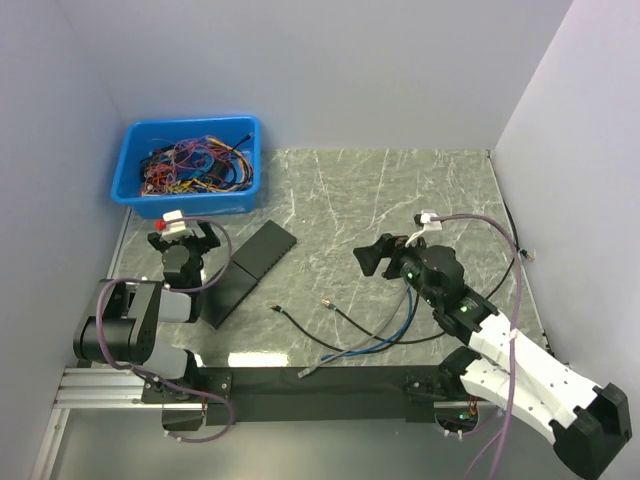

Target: Insert the plug into the switch port

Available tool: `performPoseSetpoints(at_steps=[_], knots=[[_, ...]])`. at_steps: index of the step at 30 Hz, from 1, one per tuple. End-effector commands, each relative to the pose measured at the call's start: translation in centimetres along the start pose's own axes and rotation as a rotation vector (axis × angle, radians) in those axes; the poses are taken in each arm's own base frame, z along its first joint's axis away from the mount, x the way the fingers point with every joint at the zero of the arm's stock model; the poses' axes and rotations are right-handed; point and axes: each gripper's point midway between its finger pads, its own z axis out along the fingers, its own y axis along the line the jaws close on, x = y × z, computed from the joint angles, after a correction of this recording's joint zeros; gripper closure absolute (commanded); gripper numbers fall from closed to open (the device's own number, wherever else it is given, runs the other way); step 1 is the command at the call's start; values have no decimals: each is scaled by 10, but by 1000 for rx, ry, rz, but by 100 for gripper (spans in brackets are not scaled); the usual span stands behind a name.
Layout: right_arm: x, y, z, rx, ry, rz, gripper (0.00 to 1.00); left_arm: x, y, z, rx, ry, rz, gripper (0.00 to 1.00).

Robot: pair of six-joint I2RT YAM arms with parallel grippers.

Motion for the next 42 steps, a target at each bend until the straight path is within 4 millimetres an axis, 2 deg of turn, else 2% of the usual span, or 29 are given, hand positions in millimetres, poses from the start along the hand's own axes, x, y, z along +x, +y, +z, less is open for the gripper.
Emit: performPoseSetpoints(at_steps=[1, 3, 5, 6, 7, 8, 12, 13, 14, 16, 18, 20, 21, 22, 23, 24, 26, 27, 28, 29, 30, 31, 32, 33, 34, 35, 37, 39, 42], knots=[[-36, 8, -10, 47, -134, -67, 1, -8, -4, 1, 23, -28, -12, 1], [-47, 7, -15, 102, -171, -100, 1, -8, -4, 1, 22, -25, -11, 1], [-50, 20, -22, 105, -174, -156, 1, -7, -4, 1, 22, -23, -11, 1], [-56, 17, -25, 146, -200, -170, 1, -9, -4, 1, 23, -28, -12, 1], [-52, 27, -26, 126, -193, -205, 1, -8, -4, 1, 22, -26, -12, 1], [-51, 28, -26, 126, -194, -219, 1, -8, -4, 1, 22, -26, -10, 1], [-29, 31, -10, 84, -145, -203, 0, -8, -4, 1, 22, -25, -11, 1], [-14, 40, -3, 35, -60, -218, 0, -8, -4, 1, 22, -25, -11, 1], [-3, 40, -2, 32, 11, -230, 0, -8, -5, 2, 24, -26, -12, 1], [13, 55, 4, -53, 100, -276, 0, -7, -4, 2, 25, -20, -11, 1], [15, 57, 6, -57, 109, -269, 0, -9, -2, 2, 15, -30, -17, 1], [17, 51, 8, -21, 117, -270, 0, -20, 9, 2, -69, -68, -43, 1], [17, 50, 8, -10, 129, -279, 0, -11, 16, 0, -113, -1, -46, 1], [22, 48, 11, -1, 154, -290, 0, -27, 14, 10, -136, -4, -60, 1], [23, 46, 12, 11, 164, -298, 1, -34, 13, 11, -146, 11, -66, 1], [21, 48, 14, 18, 173, -296, 2, -26, 17, 9, -169, 63, -62, 1], [33, 46, 18, 21, 225, -309, 7, -44, 11, 5, -143, 28, -105, 1], [41, 52, 18, -19, 259, -304, 9, -49, 5, 2, -117, 21, -143, 1], [51, 56, 22, -47, 290, -305, 10, -43, -1, -4, -81, 59, -151, 1], [58, 60, 22, -76, 314, -303, 14, -61, -5, -10, -53, 22, -181, 1], [73, 67, 24, -121, 362, -296, 15, -65, -8, -14, -45, 19, -222, 1], [80, 69, 25, -143, 384, -297, 16, -62, -6, -18, -62, 51, -233, 1], [88, 74, 25, -164, 405, -303, 18, -68, -9, -20, -51, 53, -251, 1], [99, 73, 30, -160, 431, -309, 22, -80, -13, -24, -26, 34, -250, 1], [108, 80, 29, -198, 462, -311, 24, -89, -18, -26, -6, 26, -260, 1], [116, 86, 29, -217, 482, -318, 25, -93, -11, -33, -56, 22, -294, 1], [130, 93, 36, -238, 517, -330, 31, -102, -18, -37, -48, 16, -447, 1], [145, 106, 40, -271, 555, -347, 33, -99, -27, -43, -28, 72, -541, 3], [161, 114, 47, -281, 588, -366, 34, -106, -39, -43, -15, 138, -563, 7]])
